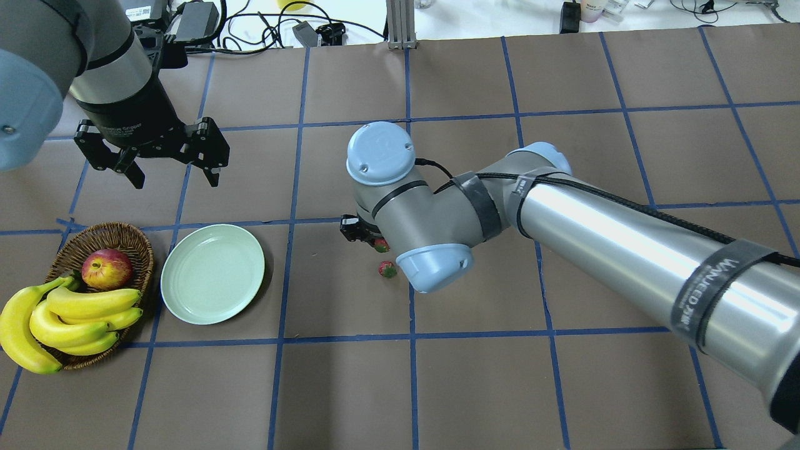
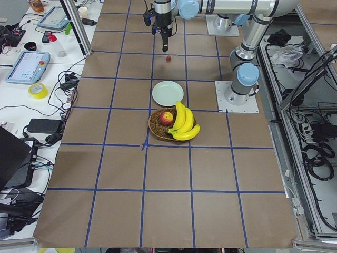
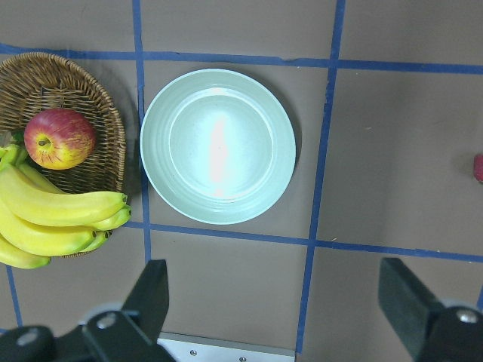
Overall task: Collect all strawberries into plate
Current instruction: 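Carry the second strawberry over and set it beside the first, then reach the right gripper to the farthest strawberry and grasp it, then carry the strawberry back and release it next to the other two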
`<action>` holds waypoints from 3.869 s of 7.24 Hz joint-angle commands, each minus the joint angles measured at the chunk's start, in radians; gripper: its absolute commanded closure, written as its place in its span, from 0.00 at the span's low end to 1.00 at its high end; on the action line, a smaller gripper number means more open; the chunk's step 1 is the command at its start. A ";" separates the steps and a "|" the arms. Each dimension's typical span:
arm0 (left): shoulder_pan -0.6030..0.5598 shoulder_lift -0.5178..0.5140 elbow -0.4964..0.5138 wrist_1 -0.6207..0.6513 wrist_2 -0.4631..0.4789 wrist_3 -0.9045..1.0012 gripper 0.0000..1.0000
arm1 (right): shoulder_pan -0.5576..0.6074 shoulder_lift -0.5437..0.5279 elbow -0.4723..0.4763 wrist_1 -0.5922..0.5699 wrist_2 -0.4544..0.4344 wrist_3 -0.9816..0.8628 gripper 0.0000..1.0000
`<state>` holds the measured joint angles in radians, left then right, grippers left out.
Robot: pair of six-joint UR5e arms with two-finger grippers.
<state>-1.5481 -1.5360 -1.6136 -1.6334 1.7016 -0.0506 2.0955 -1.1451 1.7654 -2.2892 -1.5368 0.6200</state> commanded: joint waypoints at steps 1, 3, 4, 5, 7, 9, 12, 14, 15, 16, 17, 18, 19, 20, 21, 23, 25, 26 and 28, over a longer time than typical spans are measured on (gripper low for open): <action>-0.001 0.001 0.000 0.003 0.000 0.000 0.00 | 0.028 0.076 -0.029 -0.053 0.009 0.043 0.81; -0.001 0.002 0.006 0.000 0.001 0.000 0.00 | 0.028 0.082 -0.020 -0.059 0.030 0.041 0.04; -0.001 0.001 0.008 0.003 0.000 0.000 0.00 | 0.026 0.071 -0.032 -0.049 0.032 0.049 0.00; -0.001 0.001 0.006 0.003 0.000 -0.002 0.00 | 0.024 0.049 -0.046 -0.027 0.020 0.028 0.00; 0.000 0.001 0.003 0.001 0.001 0.000 0.00 | -0.126 -0.068 -0.021 0.144 -0.046 -0.130 0.00; -0.001 0.001 0.000 0.001 0.001 0.000 0.00 | -0.358 -0.181 0.072 0.218 -0.051 -0.326 0.00; -0.001 0.001 0.000 0.001 0.001 0.000 0.00 | -0.645 -0.222 0.265 0.131 -0.158 -0.474 0.00; -0.001 0.001 0.000 0.003 0.000 0.000 0.00 | -0.771 -0.216 0.288 0.107 -0.138 -0.497 0.00; -0.001 0.001 0.000 0.003 0.000 0.000 0.00 | -0.779 -0.214 0.314 0.084 -0.137 -0.502 0.00; 0.000 -0.003 -0.006 -0.005 0.001 0.000 0.00 | -0.779 -0.205 0.330 0.026 -0.135 -0.502 0.00; 0.002 -0.003 -0.020 0.003 -0.002 0.000 0.00 | -0.779 -0.173 0.344 -0.016 -0.137 -0.502 0.00; 0.000 -0.007 -0.026 0.018 -0.002 0.000 0.00 | -0.779 -0.163 0.344 -0.041 -0.141 -0.503 0.02; 0.000 -0.013 -0.028 0.056 -0.005 0.001 0.00 | -0.779 -0.160 0.347 -0.042 -0.155 -0.503 0.07; -0.001 -0.013 -0.028 0.069 -0.005 0.000 0.00 | -0.781 -0.160 0.348 -0.042 -0.155 -0.513 0.08; -0.001 -0.013 -0.028 0.070 -0.002 0.000 0.00 | -0.798 -0.159 0.348 -0.042 -0.154 -0.513 0.20; -0.006 -0.010 -0.026 0.070 -0.010 -0.008 0.00 | -0.804 -0.153 0.350 -0.042 -0.152 -0.536 0.28; -0.004 -0.010 -0.026 0.070 -0.007 -0.002 0.00 | -0.804 -0.145 0.355 -0.044 -0.149 -0.537 0.64; -0.004 -0.009 -0.026 0.070 -0.004 -0.002 0.00 | -0.804 -0.145 0.356 -0.044 -0.154 -0.565 0.94; -0.004 -0.010 -0.026 0.070 -0.004 -0.002 0.00 | -0.804 -0.157 0.349 -0.044 -0.157 -0.588 1.00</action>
<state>-1.5525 -1.5458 -1.6399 -1.5631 1.6977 -0.0522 1.2909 -1.2939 2.1187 -2.3331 -1.6921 0.0450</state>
